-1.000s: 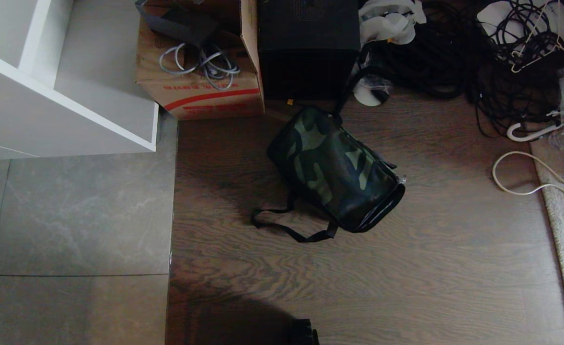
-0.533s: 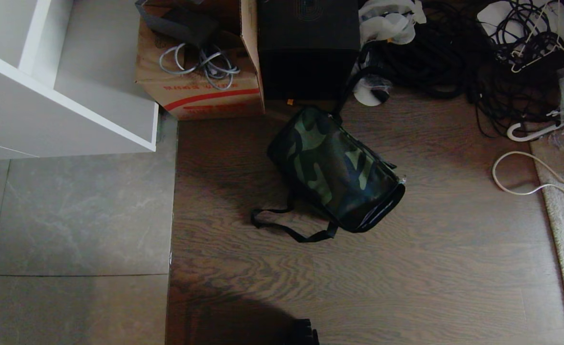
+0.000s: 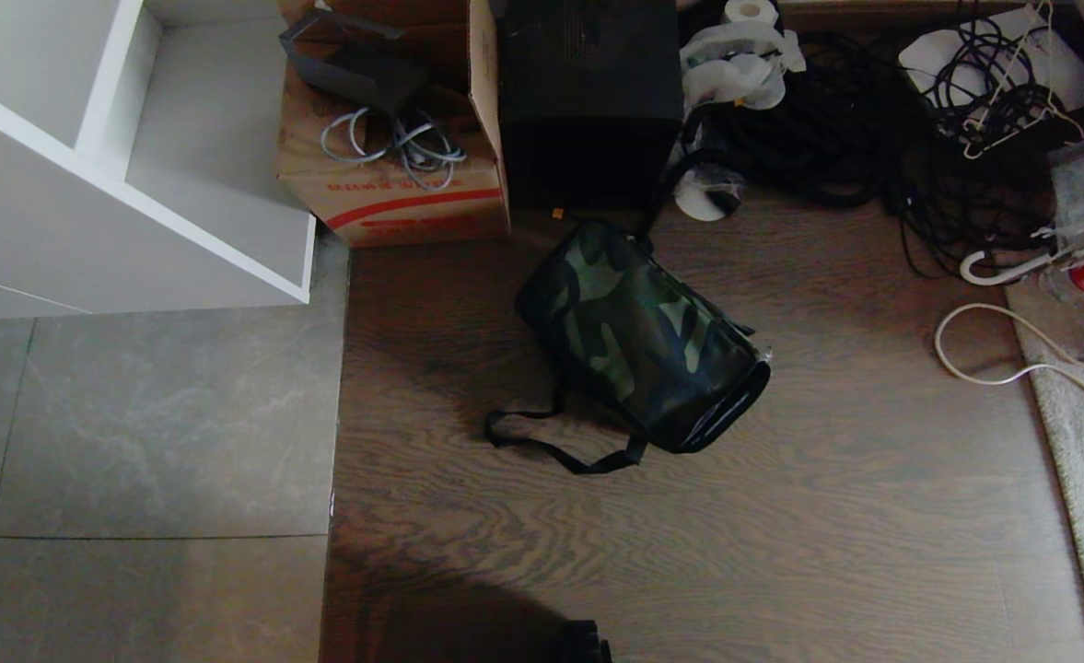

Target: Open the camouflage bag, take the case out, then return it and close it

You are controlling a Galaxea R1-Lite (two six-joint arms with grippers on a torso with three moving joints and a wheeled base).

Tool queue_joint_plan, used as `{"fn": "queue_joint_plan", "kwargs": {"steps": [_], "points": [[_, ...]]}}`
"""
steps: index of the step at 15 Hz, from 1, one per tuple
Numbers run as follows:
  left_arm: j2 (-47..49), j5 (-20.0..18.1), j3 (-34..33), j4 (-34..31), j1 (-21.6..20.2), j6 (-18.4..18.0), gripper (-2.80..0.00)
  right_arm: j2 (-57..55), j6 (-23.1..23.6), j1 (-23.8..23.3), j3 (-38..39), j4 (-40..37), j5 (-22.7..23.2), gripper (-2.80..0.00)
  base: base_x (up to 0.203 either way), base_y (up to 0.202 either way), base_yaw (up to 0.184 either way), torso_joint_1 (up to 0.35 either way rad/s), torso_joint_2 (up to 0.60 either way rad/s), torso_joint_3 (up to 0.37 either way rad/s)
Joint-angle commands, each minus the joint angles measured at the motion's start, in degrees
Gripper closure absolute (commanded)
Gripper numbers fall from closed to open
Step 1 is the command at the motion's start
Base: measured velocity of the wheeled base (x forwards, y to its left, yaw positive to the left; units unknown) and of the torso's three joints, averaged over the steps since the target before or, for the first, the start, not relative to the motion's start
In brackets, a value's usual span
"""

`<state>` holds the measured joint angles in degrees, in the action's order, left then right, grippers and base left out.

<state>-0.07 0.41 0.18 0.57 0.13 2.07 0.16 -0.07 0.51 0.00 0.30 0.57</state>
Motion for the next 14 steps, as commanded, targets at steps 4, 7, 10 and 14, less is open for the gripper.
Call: {"fn": "queue_joint_plan", "kwargs": {"steps": [4, 7, 10, 14], "points": [[0.07, 0.11, -0.01, 0.05, 0.04, 0.13, 0.00, -0.16, -0.01, 0.02, 0.09, 0.05, 0.04, 0.00, 0.000, 0.000, 0.000, 0.002, 0.00, 0.199], [-0.01, 0.11, -0.01, 0.05, 0.04, 0.13, 0.00, -0.16, -0.01, 0.02, 0.09, 0.05, 0.04, 0.00, 0.000, 0.000, 0.000, 0.002, 0.00, 0.204], [-0.01, 0.11, -0.01, 0.05, 0.04, 0.14, 0.00, -0.16, 0.05, 0.02, 0.09, 0.05, 0.04, 0.00, 0.000, 0.000, 0.000, 0.003, 0.00, 0.200], [0.07, 0.11, -0.01, 0.05, 0.04, 0.31, 0.00, -0.16, 0.05, 0.02, 0.09, 0.05, 0.04, 0.00, 0.000, 0.000, 0.000, 0.001, 0.00, 0.203]]}}
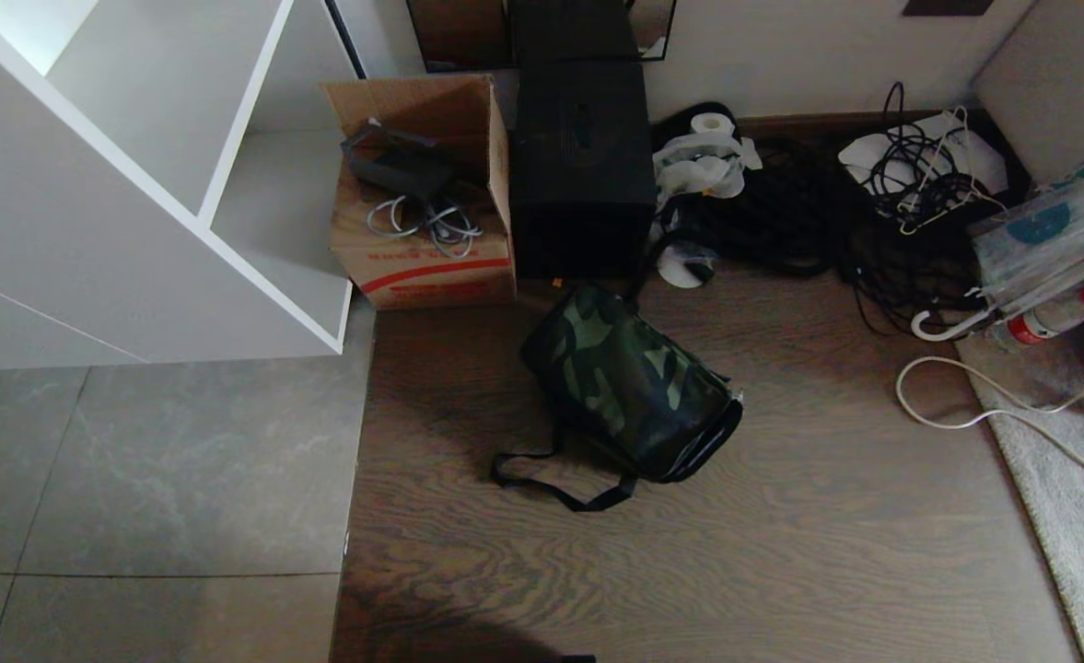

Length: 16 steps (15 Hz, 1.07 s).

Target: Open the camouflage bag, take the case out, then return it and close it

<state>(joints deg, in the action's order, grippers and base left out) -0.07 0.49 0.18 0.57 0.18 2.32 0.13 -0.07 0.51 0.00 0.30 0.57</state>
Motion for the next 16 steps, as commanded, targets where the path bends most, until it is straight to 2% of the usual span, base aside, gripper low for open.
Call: {"fn": "queue_joint_plan", "kwargs": {"steps": [1, 16], "points": [[-0.01, 0.04, -0.01, 0.04, -0.01, 0.06, 0.00, -0.13, -0.01, 0.02, 0.09, 0.05, 0.04, 0.00, 0.000, 0.000, 0.000, 0.007, 0.01, 0.193], [0.07, 0.04, -0.01, 0.04, -0.09, 0.23, 0.00, -0.13, -0.01, 0.02, 0.09, 0.05, 0.04, 0.00, 0.000, 0.000, 0.000, 0.002, 0.00, 0.203]]}}
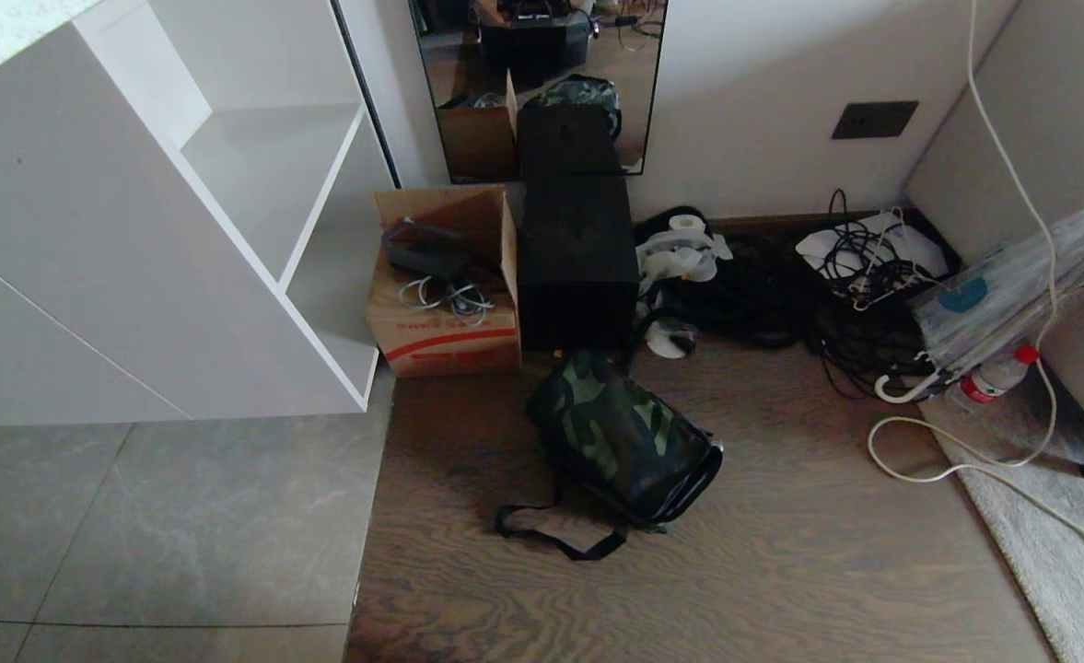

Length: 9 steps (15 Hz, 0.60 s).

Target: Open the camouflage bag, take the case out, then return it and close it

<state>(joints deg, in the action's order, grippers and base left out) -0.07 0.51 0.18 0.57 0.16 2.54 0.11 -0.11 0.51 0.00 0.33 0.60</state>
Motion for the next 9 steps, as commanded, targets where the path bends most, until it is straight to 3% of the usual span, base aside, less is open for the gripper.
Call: {"fn": "queue_joint_plan", "kwargs": {"steps": [1, 9], "points": [[0.07, 0.02, -0.01, 0.04, 0.02, 0.01, 0.00, -0.11, 0.02, 0.02, 0.09, 0.02, 0.02, 0.00, 0.000, 0.000, 0.000, 0.002, 0.00, 0.210], [0.07, 0.02, -0.01, 0.04, 0.00, 0.01, 0.00, -0.11, 0.02, 0.02, 0.09, 0.02, 0.02, 0.00, 0.000, 0.000, 0.000, 0.003, 0.00, 0.203]]}}
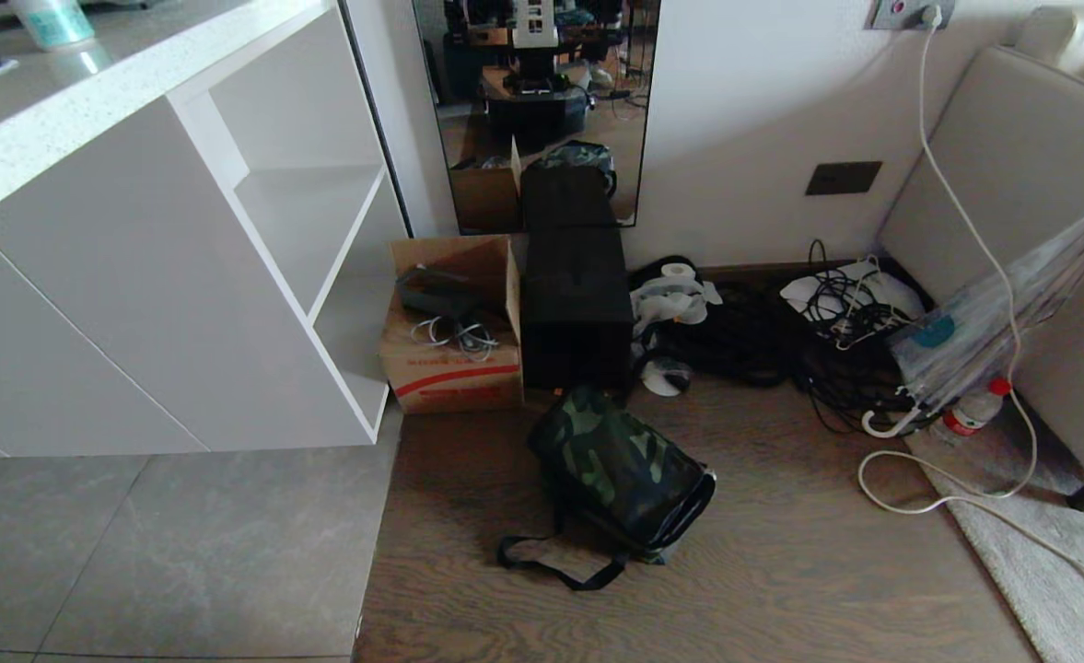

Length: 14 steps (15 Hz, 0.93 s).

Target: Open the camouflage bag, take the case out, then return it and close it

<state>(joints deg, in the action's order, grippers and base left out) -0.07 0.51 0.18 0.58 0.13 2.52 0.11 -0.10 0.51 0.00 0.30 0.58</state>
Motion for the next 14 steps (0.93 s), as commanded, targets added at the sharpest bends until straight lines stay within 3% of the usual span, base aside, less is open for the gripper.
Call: {"fn": "queue_joint_plan", "kwargs": {"steps": [1, 14], "points": [[0.07, 0.02, -0.01, 0.03, 0.04, 0.03, 0.00, -0.11, 0.08, 0.02, 0.09, 0.05, 0.03, 0.00, 0.000, 0.000, 0.000, 0.005, 0.00, 0.204], [0.07, 0.02, -0.01, 0.03, 0.04, 0.03, 0.00, -0.11, 0.01, 0.02, 0.09, 0.05, 0.03, 0.00, 0.000, 0.000, 0.000, 0.002, 0.00, 0.202]]}}
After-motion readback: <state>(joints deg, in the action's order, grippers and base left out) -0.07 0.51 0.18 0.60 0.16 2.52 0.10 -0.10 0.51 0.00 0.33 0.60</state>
